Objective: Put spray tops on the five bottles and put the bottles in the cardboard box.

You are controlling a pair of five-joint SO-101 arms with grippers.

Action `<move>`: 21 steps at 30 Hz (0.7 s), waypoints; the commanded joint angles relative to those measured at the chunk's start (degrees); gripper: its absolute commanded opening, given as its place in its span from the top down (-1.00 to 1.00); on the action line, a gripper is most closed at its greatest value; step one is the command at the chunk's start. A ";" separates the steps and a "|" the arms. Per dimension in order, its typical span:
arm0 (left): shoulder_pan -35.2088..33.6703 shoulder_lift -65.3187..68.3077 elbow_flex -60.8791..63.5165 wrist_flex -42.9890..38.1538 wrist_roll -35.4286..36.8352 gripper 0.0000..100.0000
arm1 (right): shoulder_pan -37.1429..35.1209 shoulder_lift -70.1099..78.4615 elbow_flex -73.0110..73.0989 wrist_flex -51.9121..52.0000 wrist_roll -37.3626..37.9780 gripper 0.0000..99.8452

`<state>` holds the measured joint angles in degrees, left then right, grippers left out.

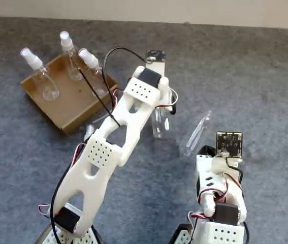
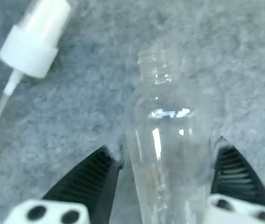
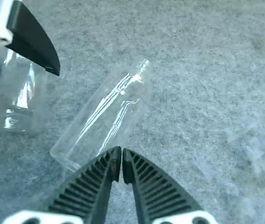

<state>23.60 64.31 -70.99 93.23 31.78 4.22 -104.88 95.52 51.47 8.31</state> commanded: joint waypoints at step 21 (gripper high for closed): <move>-3.56 -2.07 -4.26 7.12 0.62 0.89 | 0.31 -0.66 1.80 -0.13 -0.26 0.99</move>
<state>20.44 64.13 -73.63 99.21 31.87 4.22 -104.88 95.52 51.47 8.31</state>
